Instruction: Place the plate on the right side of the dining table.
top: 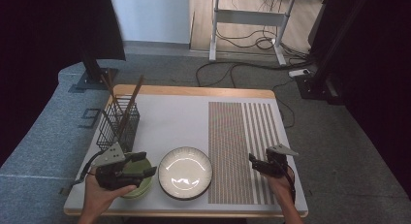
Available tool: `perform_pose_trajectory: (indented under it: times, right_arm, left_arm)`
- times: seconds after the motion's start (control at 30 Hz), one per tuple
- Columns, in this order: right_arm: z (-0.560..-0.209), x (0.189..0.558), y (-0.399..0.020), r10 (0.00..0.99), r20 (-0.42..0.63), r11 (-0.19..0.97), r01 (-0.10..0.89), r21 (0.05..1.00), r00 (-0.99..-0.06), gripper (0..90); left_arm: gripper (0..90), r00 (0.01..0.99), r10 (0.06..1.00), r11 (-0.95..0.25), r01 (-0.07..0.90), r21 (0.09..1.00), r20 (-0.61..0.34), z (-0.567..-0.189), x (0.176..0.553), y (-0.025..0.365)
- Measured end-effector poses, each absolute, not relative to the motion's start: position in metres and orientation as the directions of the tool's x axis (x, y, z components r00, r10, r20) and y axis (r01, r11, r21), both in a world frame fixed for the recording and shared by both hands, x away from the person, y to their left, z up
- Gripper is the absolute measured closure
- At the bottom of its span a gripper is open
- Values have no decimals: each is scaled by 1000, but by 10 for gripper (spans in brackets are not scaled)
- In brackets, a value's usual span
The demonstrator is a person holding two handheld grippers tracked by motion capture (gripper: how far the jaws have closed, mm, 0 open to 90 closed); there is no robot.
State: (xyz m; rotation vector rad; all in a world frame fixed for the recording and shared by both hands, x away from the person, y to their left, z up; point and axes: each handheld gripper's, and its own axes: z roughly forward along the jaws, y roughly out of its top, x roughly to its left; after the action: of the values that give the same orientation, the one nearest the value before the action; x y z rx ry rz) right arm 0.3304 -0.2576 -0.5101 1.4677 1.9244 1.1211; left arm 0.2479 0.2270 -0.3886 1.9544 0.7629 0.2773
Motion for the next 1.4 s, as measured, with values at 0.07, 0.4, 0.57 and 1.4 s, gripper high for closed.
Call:
perform_pose_trajectory:
  times: [0.07,0.4,0.57,1.4]
  right_arm:
    - [-511,330,-258,941,101,104,559,822,-324,223]
    - [-513,332,-255,935,93,123,559,820,-342,229]
    - [-515,332,-253,933,88,132,562,817,-348,230]
    - [-515,335,-244,922,74,162,551,818,-381,261]
  left_arm:
    - [346,780,612,-322,394,861,-128,-389,247,226]
    - [350,792,599,-365,406,838,-122,-399,250,209]
    - [349,801,586,-385,405,829,-120,-404,250,198]
    - [346,822,552,-402,410,819,-141,-410,247,170]
